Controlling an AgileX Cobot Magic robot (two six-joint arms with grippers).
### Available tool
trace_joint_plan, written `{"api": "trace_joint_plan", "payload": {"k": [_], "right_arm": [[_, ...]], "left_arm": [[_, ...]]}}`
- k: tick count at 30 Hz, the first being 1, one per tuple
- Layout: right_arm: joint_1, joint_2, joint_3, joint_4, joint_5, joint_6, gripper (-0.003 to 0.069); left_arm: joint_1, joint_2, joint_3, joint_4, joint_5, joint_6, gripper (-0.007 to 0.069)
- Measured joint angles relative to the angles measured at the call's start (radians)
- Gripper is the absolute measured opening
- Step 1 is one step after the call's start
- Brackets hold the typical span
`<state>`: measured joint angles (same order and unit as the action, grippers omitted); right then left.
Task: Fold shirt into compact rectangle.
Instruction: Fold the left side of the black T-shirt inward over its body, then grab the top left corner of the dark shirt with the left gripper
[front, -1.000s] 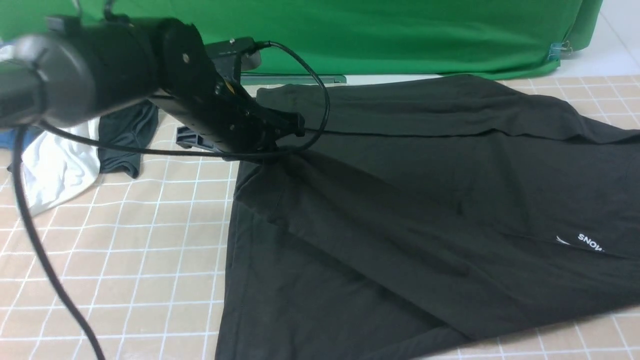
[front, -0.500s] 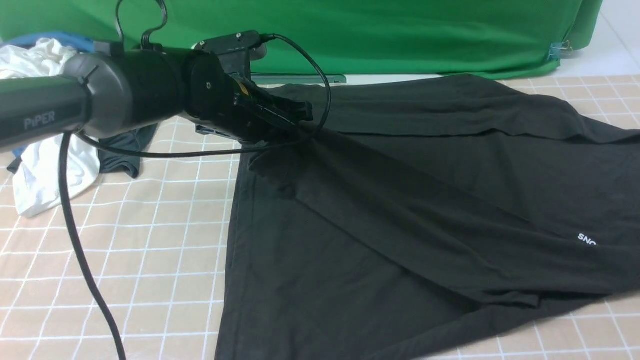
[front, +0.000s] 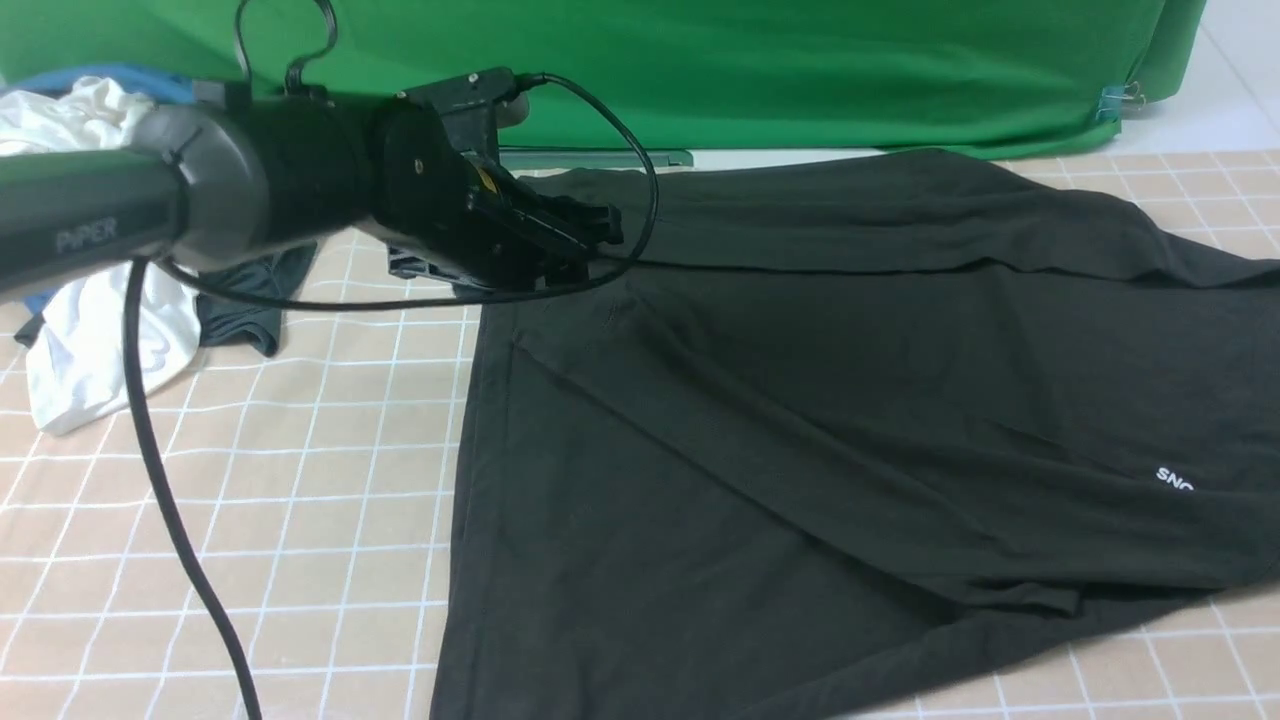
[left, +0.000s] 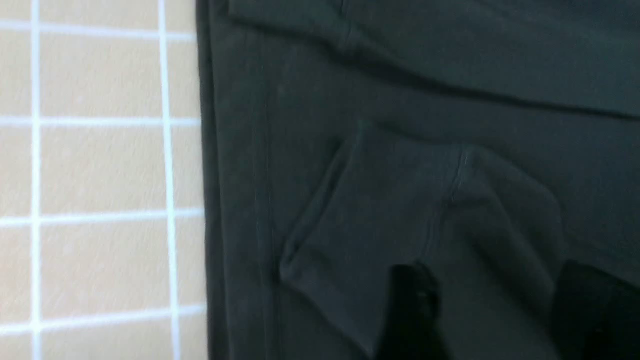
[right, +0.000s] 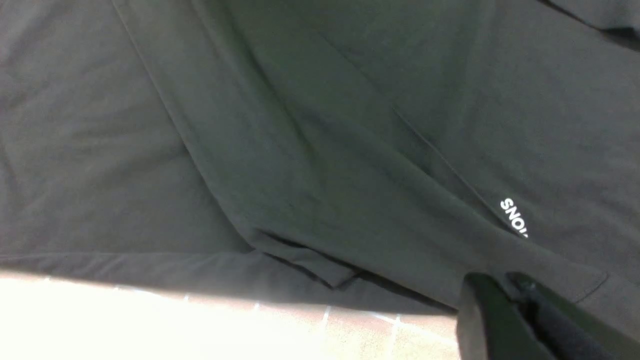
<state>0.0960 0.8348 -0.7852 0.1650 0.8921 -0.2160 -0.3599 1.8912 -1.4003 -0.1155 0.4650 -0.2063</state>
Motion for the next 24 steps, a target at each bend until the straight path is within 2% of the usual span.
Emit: {"api": "trace_joint_plan", "payload": {"k": [1,2,4,8,13,18,24], "right_arm": [[0.000,0.000,0.000,0.000,0.000,0.000,0.0041],[0.000,0.000,0.000,0.000,0.008,0.013,0.0043],[0.000,0.000,0.000,0.000,0.026,0.025,0.0046],[0.000,0.000,0.000,0.000,0.032,0.037,0.0050],[0.000,0.000,0.000,0.000,0.032,0.040,0.0051],[0.000,0.000,0.000,0.000,0.028,0.040,0.0052],[0.000,0.000,0.000,0.000,-0.016,0.040,0.0055]], "left_arm": [[0.000,-0.002,-0.004,0.002,0.009,-0.002,0.0409],[0.001,-0.012,-0.041,0.012,0.083,-0.025,0.0460],[0.011,-0.022,-0.127,0.043,0.193,-0.111,0.0510],[0.050,-0.004,-0.251,0.071,0.259,-0.185,0.0526],[0.099,0.111,-0.399,-0.029,0.318,-0.144,0.0519],[0.101,0.241,-0.456,-0.052,0.316,-0.126,0.0517],[0.101,0.372,-0.462,-0.099,0.144,-0.126,0.0517]]}}
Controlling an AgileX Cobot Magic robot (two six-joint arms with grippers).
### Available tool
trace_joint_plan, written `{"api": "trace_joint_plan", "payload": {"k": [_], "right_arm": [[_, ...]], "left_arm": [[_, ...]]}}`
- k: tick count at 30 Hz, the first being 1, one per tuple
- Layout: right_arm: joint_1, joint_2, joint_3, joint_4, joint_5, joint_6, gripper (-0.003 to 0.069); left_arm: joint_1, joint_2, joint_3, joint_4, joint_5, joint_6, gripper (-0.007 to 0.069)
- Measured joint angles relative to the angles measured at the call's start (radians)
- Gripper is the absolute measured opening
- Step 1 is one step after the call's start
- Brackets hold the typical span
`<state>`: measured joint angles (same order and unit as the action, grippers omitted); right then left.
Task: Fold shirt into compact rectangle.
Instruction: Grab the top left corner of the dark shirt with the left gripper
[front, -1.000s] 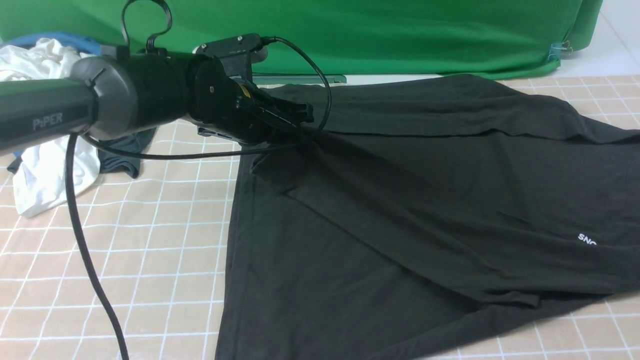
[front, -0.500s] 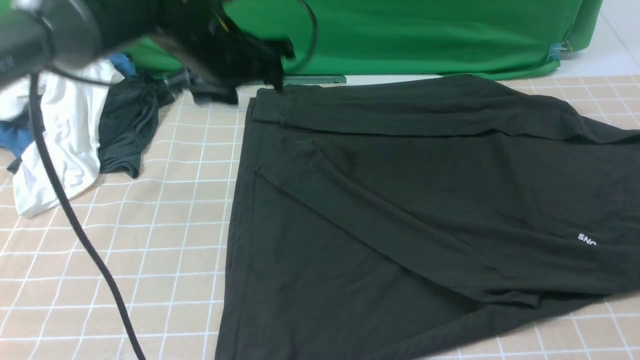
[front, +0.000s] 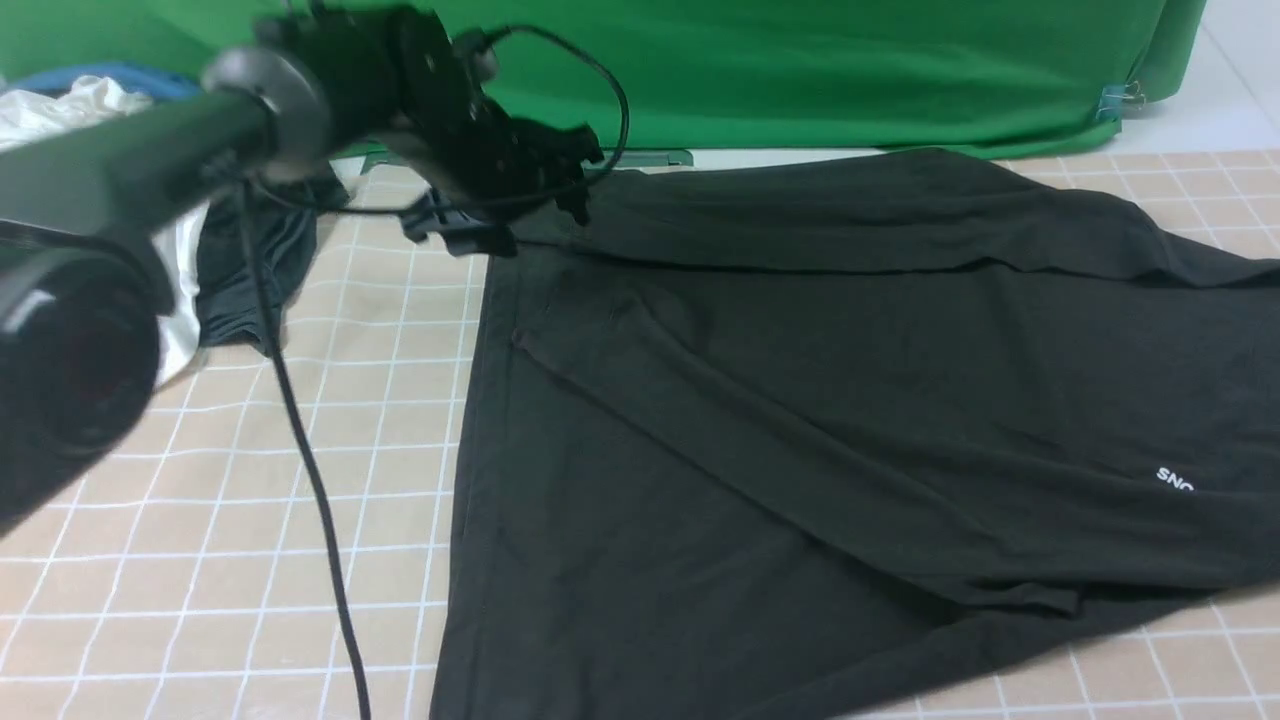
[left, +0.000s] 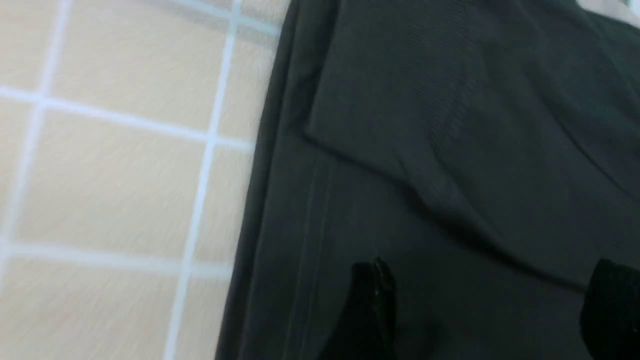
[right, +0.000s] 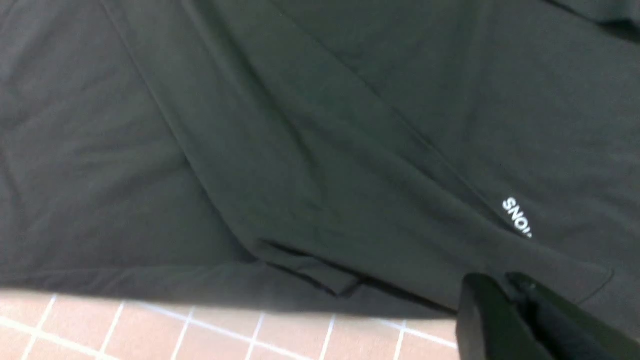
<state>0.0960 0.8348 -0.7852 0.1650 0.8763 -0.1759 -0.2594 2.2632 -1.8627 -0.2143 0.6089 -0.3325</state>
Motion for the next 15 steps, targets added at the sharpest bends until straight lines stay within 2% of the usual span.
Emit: {"api": "trace_joint_plan", "payload": {"k": [15], "right_arm": [[0.000,0.000,0.000,0.000,-0.022,0.008,0.0062]], "left_arm": [[0.004,0.092,-0.010,-0.190,-0.211,0.036,0.0516]]}}
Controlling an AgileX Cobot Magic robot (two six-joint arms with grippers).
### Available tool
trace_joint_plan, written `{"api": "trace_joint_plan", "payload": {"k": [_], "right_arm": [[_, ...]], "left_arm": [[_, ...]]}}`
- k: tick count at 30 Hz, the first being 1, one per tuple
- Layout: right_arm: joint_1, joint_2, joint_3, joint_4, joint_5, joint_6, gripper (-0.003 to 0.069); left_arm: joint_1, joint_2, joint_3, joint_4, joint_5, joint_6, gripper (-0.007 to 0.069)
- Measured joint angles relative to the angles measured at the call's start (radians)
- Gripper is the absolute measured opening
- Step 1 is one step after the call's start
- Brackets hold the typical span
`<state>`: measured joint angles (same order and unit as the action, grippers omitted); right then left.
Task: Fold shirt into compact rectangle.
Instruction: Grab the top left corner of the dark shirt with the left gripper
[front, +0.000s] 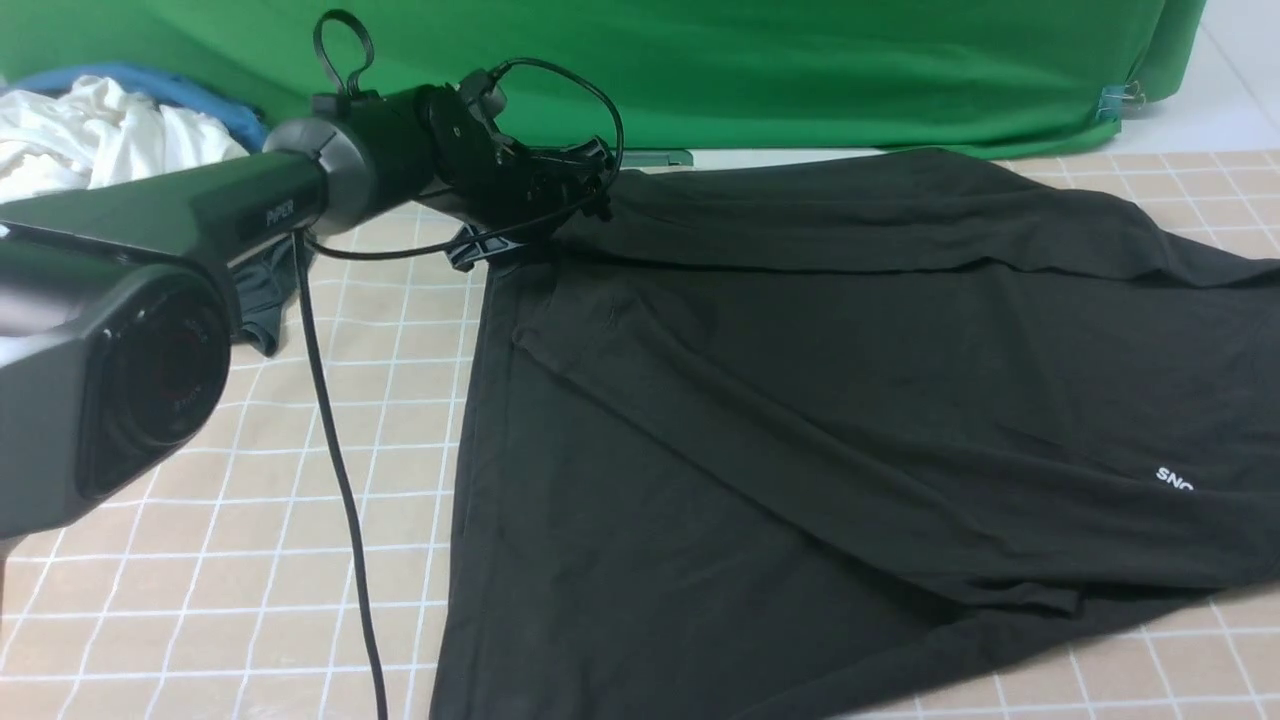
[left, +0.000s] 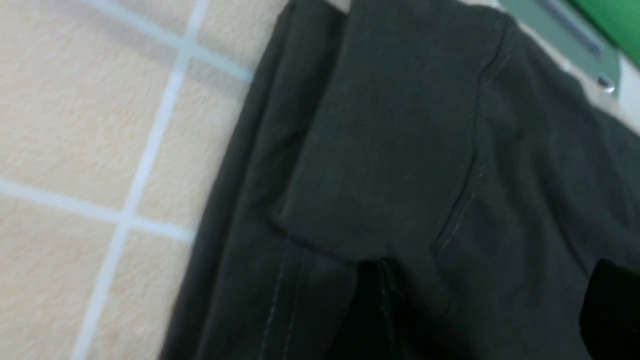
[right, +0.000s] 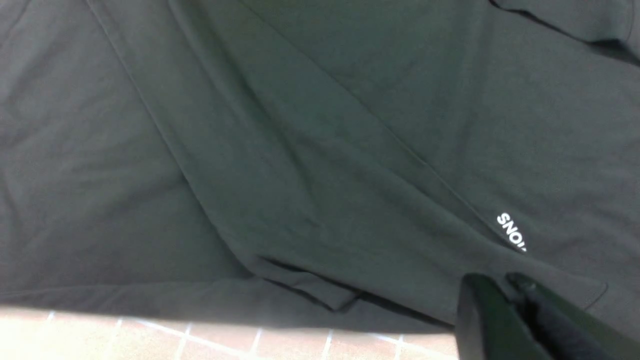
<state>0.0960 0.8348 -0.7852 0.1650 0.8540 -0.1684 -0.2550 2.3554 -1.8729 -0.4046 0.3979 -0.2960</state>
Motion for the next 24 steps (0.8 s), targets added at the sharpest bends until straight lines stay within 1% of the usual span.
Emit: {"api": "trace_joint_plan", "payload": {"k": [3,7,9,10,11,13,16,20,24], "right_arm": [[0.000,0.000,0.000,0.000,0.000,0.004,0.0062],[0.000,0.000,0.000,0.000,0.000,0.022,0.0062],[0.000,0.000,0.000,0.000,0.000,0.026,0.0062],[0.000,0.000,0.000,0.000,0.000,0.026,0.0062],[0.000,0.000,0.000,0.000,0.000,0.026,0.0062],[0.000,0.000,0.000,0.000,0.000,0.026,0.0062],[0.000,0.000,0.000,0.000,0.000,0.026,0.0062],[0.000,0.000,0.000,0.000,0.000,0.026,0.0062],[0.000,0.000,0.000,0.000,0.000,0.026,0.0062]], "left_arm": [[0.000,0.003,0.000,-0.025,-0.010,0.012,0.0510],[0.000,0.013,0.000,-0.039,-0.023,0.025,0.0450],[0.000,0.018,0.000,-0.049,-0.039,0.031,0.0393],[0.000,0.019,0.000,-0.050,-0.042,0.031,0.0387],[0.000,0.021,0.000,-0.054,-0.048,0.034,0.0343],[0.003,0.021,0.000,-0.054,-0.044,0.035,0.0297],[0.013,0.021,-0.009,-0.053,-0.016,0.036,0.0249],[0.033,0.021,-0.055,-0.036,0.060,0.037,0.0255],[0.056,0.021,-0.122,0.008,0.160,0.044,0.0323]]}}
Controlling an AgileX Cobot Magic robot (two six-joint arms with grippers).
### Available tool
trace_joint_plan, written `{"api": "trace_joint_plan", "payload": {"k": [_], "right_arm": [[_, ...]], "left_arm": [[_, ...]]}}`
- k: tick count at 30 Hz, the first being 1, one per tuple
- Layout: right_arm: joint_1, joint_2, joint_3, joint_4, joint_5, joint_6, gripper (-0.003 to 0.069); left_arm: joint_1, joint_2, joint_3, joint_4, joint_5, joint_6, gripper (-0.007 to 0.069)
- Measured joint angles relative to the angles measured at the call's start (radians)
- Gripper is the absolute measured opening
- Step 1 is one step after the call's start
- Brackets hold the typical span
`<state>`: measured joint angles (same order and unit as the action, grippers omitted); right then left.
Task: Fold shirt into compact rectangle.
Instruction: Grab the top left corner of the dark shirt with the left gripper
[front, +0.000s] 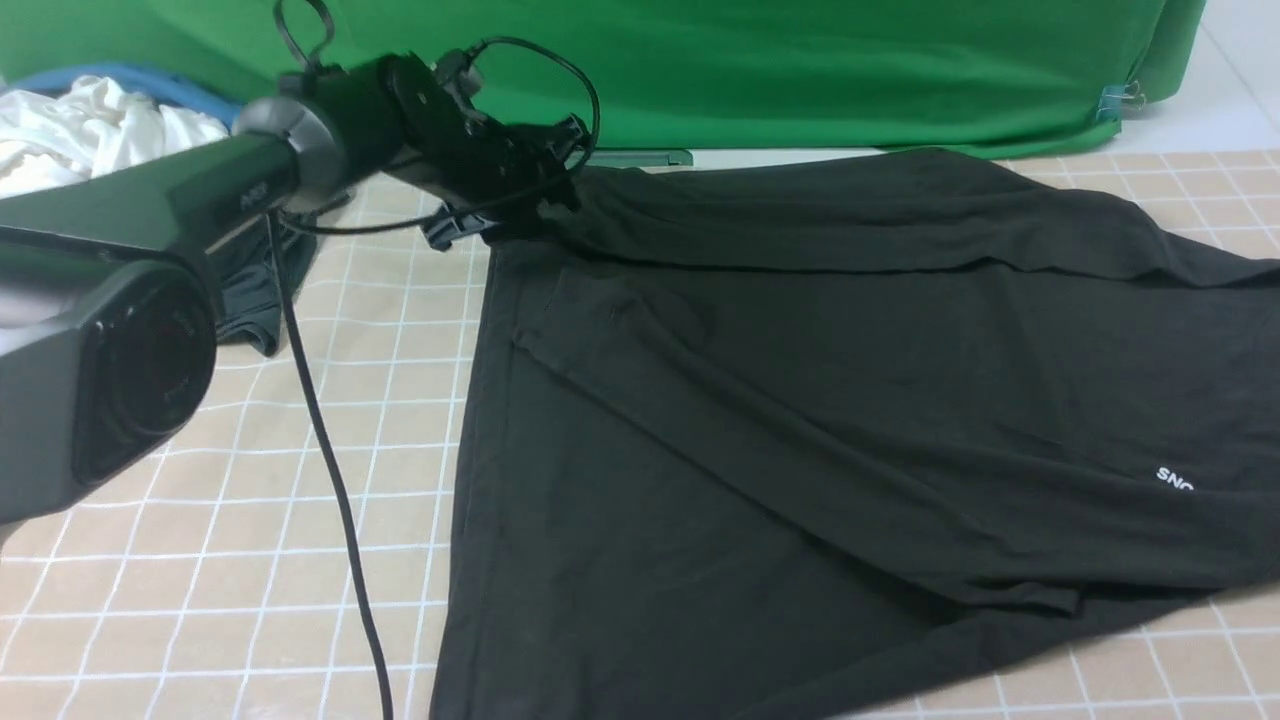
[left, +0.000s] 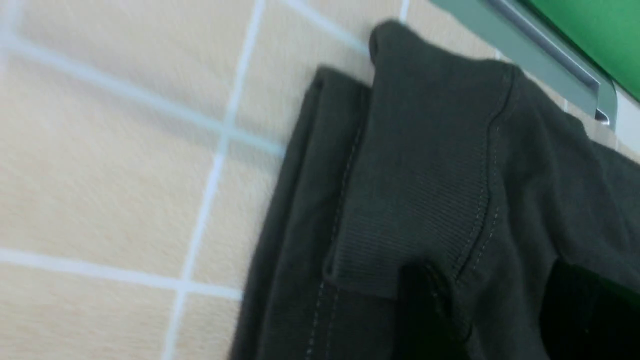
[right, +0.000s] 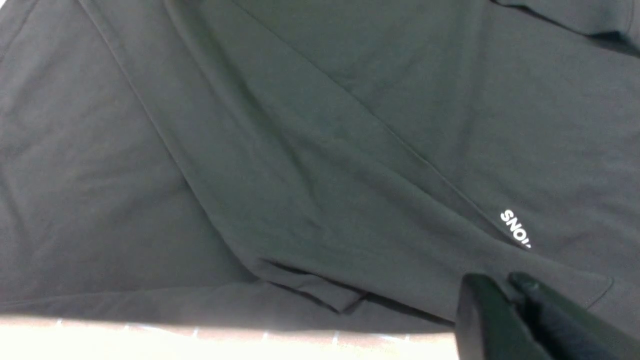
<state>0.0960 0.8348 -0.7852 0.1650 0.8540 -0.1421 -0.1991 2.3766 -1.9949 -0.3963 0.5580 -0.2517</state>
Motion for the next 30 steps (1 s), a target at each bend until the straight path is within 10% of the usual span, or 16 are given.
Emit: {"api": "trace_joint_plan", "payload": {"k": [10,21,30], "right_arm": [[0.000,0.000,0.000,0.000,0.000,0.001,0.0071],[0.000,0.000,0.000,0.000,0.000,0.003,0.0071],[0.000,0.000,0.000,0.000,0.000,0.004,0.0073]], "left_arm": [[0.013,0.000,-0.048,0.061,0.102,0.073,0.0542],[0.012,0.043,-0.048,0.064,0.011,0.078,0.0552],[0.012,0.043,-0.048,0.040,0.003,0.079,0.0417]]}}
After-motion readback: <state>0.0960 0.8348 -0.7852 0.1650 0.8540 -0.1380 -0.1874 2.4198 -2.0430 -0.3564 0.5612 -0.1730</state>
